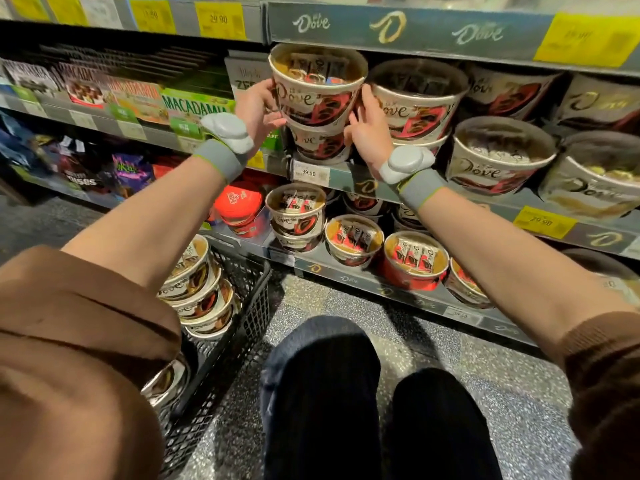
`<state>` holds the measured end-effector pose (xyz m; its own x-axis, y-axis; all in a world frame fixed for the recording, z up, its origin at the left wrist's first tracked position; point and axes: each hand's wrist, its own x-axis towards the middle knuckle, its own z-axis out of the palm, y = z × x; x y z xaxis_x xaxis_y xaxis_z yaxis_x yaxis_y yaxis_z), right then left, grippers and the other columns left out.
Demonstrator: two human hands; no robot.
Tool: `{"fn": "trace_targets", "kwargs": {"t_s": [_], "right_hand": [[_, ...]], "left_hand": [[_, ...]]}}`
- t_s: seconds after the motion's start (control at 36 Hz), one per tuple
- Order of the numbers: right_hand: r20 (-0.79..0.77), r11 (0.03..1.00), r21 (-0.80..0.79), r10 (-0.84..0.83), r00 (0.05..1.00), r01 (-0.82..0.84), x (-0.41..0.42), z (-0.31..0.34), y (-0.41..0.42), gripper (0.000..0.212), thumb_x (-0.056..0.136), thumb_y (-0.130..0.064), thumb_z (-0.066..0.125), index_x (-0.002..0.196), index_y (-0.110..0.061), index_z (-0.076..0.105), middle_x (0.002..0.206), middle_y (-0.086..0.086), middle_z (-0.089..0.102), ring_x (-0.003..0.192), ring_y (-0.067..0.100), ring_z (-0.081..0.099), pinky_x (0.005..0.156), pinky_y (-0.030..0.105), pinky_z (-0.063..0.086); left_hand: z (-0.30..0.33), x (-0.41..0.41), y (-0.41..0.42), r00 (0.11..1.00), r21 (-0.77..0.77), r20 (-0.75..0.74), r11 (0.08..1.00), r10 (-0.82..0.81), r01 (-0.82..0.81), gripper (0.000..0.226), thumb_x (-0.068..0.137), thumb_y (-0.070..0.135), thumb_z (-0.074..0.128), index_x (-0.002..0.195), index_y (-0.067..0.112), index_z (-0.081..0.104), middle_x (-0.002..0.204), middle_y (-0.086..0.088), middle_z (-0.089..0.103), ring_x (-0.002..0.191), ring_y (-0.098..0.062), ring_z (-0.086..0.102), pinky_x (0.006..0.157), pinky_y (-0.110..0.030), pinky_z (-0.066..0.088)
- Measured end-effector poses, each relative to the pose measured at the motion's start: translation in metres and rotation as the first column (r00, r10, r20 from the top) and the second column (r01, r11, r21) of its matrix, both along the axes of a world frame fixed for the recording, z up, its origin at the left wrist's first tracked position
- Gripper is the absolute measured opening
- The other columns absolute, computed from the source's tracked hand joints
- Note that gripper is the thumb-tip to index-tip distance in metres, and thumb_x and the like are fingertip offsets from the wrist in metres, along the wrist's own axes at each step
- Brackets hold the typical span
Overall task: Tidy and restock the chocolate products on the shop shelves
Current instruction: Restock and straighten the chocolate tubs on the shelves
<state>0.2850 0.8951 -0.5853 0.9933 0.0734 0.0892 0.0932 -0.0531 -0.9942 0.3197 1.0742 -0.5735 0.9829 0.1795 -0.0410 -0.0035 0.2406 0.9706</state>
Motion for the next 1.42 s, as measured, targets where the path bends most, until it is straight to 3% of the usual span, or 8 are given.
{"fn": "trace_targets", "kwargs": {"t_s": [0.25,0.36,0.5,0.69,0.92,1.17,1.25,1.42], "right_hand": [[0.003,0.999,-0.041,-0.004,1.0,0.004,0.017,-0.005,0.007,0.077,0.085,0.017,0.04,0.151,-0.003,0.003,0.159,0.011,0.009,0.146,0.02,0.012,0.116,0.028,0.023],[0.024,0.996,-0.086,0.002,1.0,0.0,0.025,-0.01,0.008,0.085,0.073,0.001,0.048,0.15,-0.003,0.012,0.156,0.016,0.021,0.144,0.026,0.021,0.115,0.043,0.03],[-0.011,0.993,-0.116,-0.029,1.0,0.028,0.025,-0.008,0.008,0.078,0.085,0.014,0.042,0.15,-0.001,0.001,0.159,0.013,0.002,0.147,0.025,0.008,0.119,0.037,0.018],[0.065,0.988,-0.151,-0.005,0.998,0.015,0.043,-0.028,0.005,0.083,0.074,-0.004,0.049,0.149,-0.001,0.014,0.156,0.013,0.02,0.145,0.023,0.02,0.119,0.036,0.019],[0.152,0.96,-0.272,-0.02,0.988,0.061,0.074,-0.049,-0.001,0.085,0.064,-0.033,0.052,0.141,-0.002,0.033,0.144,0.017,0.04,0.135,0.029,0.037,0.109,0.049,0.036],[0.102,0.936,-0.349,-0.013,0.995,0.048,0.047,-0.031,-0.008,0.072,0.079,-0.01,0.056,0.147,-0.007,0.03,0.15,0.009,0.036,0.139,0.021,0.033,0.115,0.039,0.029],[0.145,0.941,-0.334,-0.001,0.989,0.05,0.027,-0.023,-0.015,0.056,0.084,0.005,0.053,0.138,0.002,0.04,0.137,0.006,0.047,0.127,0.016,0.044,0.107,0.018,0.031],[0.203,0.944,-0.307,-0.057,0.978,0.119,-0.01,-0.025,-0.051,0.013,0.089,-0.006,0.055,0.097,-0.003,0.065,0.086,0.0,0.063,0.08,0.014,0.058,0.079,0.033,0.048]], "left_hand": [[-0.012,0.017,0.013,1.0,0.176,0.027,0.984,-0.016,0.011,0.061,0.056,-0.002,0.033,0.111,0.002,0.06,0.092,-0.009,0.054,0.071,-0.013,0.042,0.043,-0.014,0.031],[-0.01,0.019,0.007,0.998,0.13,0.065,0.991,-0.021,0.013,0.062,0.036,0.002,0.036,0.092,0.002,0.062,0.099,-0.013,0.059,0.075,-0.018,0.047,0.04,-0.014,0.03],[-0.017,0.038,0.01,1.0,0.206,0.02,0.978,0.024,-0.028,0.065,0.068,-0.014,0.023,0.119,0.003,0.06,0.127,-0.013,0.057,0.114,-0.026,0.053,0.059,-0.015,0.048],[-0.024,0.05,0.017,0.995,0.265,-0.08,0.964,0.055,-0.032,0.07,0.043,-0.003,0.031,0.104,0.003,0.064,0.095,-0.014,0.048,0.086,-0.02,0.046,0.055,-0.015,0.045],[-0.024,0.052,0.011,0.992,0.28,-0.118,0.96,0.048,-0.013,0.047,0.073,-0.016,0.023,0.079,0.014,0.058,0.081,-0.006,0.051,0.072,-0.012,0.047,0.05,-0.014,0.041],[-0.013,0.031,0.007,0.994,0.403,-0.032,0.912,0.1,-0.079,0.037,0.081,-0.014,0.033,0.071,0.015,0.052,0.066,-0.004,0.047,0.057,-0.009,0.044,0.047,-0.017,0.038],[-0.013,0.02,0.008,0.987,0.411,-0.032,0.902,0.156,-0.13,0.034,0.084,-0.009,0.037,0.073,0.019,0.052,0.067,-0.003,0.049,0.059,-0.009,0.045,0.056,-0.022,0.04],[-0.016,-0.021,-0.011,0.985,0.462,0.004,0.873,0.174,-0.156,0.033,0.084,-0.009,0.036,0.072,0.018,0.053,0.068,-0.002,0.054,0.056,-0.01,0.047,0.051,-0.021,0.034]]}}
